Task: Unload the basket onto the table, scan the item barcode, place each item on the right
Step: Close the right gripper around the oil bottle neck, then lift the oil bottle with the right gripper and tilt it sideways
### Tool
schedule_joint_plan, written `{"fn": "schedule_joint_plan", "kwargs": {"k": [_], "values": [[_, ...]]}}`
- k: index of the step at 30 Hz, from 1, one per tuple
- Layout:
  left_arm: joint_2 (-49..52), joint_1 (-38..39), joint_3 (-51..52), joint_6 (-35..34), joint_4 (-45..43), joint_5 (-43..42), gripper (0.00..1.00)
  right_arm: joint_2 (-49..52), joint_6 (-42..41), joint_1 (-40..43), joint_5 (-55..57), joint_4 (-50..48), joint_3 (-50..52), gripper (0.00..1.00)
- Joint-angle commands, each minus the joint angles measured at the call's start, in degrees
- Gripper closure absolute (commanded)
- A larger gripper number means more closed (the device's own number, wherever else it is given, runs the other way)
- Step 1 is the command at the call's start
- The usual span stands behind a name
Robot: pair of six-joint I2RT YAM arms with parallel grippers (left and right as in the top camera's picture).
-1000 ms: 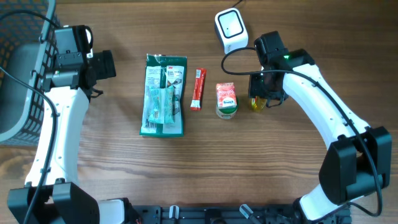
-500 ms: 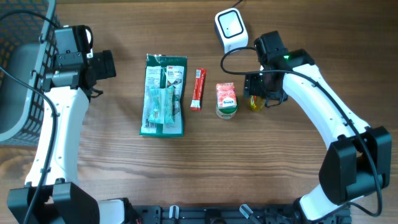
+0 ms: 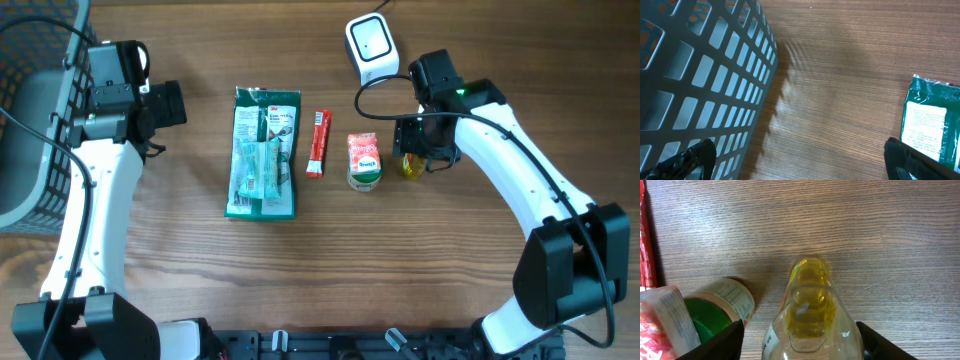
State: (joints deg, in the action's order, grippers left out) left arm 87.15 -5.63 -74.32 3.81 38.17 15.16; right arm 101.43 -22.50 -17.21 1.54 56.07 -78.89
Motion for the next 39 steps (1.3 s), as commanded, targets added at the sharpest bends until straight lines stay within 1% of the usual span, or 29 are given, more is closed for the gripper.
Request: {"fn": "schedule_joint_plan", "kwargs": {"k": [1, 3, 4, 9, 11, 12, 13, 14, 16, 21, 22, 24, 25, 27, 29, 31, 33, 35, 39], "values": [[0.0, 0.0, -0.1, 0.4, -0.1, 0.1, 0.00, 1.4, 0.0, -0.4, 1.4, 0.2, 0.7, 0.32], [0.0, 0.0, -0.1, 0.4, -0.1, 0.1, 0.00, 1.4, -0.1, -0.4, 1.4, 0.2, 0.7, 0.38], [0.0, 0.0, -0.1, 0.4, -0.1, 0.1, 0.00, 1.4, -0.2, -0.4, 1.4, 0.3, 0.7, 0.39], [0.0, 0.0, -0.1, 0.4, -0.1, 0.1, 0.00, 1.4, 0.0, -0.4, 1.7, 0.3, 0.7, 0.39], [0.0, 0.0, -0.1, 0.4, -0.1, 0.1, 0.00, 1.4, 0.0, -0.4, 2.0, 0.3, 0.7, 0.41], [0.0, 0.0, -0.1, 0.4, -0.1, 0.1, 0.00, 1.4, 0.0, -0.4, 2.7, 0.3, 0.7, 0.45], [0.0, 0.0, -0.1, 0.4, -0.1, 0.1, 0.00, 1.4, 0.0, -0.4, 3.4, 0.4, 0.7, 0.47], [0.0, 0.0, -0.1, 0.4, -0.1, 0.1, 0.00, 1.4, 0.0, -0.4, 3.6, 0.3, 0.7, 0.47], [0.0, 0.0, -0.1, 0.4, -0.1, 0.1, 0.00, 1.4, -0.1, -0.4, 3.6, 0.3, 1.0, 0.53], [0.0, 0.0, -0.1, 0.4, -0.1, 0.1, 0.00, 1.2, 0.0, -0.4, 3.6, -0.4, 1.4, 0.54], [0.0, 0.0, -0.1, 0.4, -0.1, 0.1, 0.00, 0.9, 0.0, -0.3, 3.6, -0.3, 0.8, 0.57], [0.0, 0.0, -0.1, 0.4, -0.1, 0.1, 0.00, 0.1, 0.3, 0.1, 2.7, 0.3, -1.2, 0.70], [0.0, 0.0, -0.1, 0.4, -0.1, 0.1, 0.00, -1.1, 1.9, 0.6, 0.2, 0.8, -3.1, 0.77], [0.0, 0.0, -0.1, 0.4, -0.1, 0.1, 0.00, -2.8, 2.3, 1.4, -2.3, 2.0, -5.2, 0.77], [0.0, 0.0, -0.1, 0.4, -0.1, 0.1, 0.00, -5.4, 4.5, 2.8, -6.6, 3.5, -7.0, 0.75], [0.0, 0.0, -0.1, 0.4, -0.1, 0.1, 0.00, -8.5, 5.7, 4.3, -11.3, 4.2, -7.1, 0.75], [0.0, 0.0, -0.1, 0.4, -0.1, 0.1, 0.00, -11.5, 9.2, 6.0, -17.2, 4.7, -7.1, 0.75], [0.0, 0.0, -0.1, 0.4, -0.1, 0.1, 0.00, -13.9, 9.8, 7.5, -21.3, 5.1, -7.1, 0.75], [0.0, 0.0, -0.1, 0.4, -0.1, 0.1, 0.00, -18.4, 13.7, 10.2, -37.7, 5.0, -7.1, 0.75]]}}
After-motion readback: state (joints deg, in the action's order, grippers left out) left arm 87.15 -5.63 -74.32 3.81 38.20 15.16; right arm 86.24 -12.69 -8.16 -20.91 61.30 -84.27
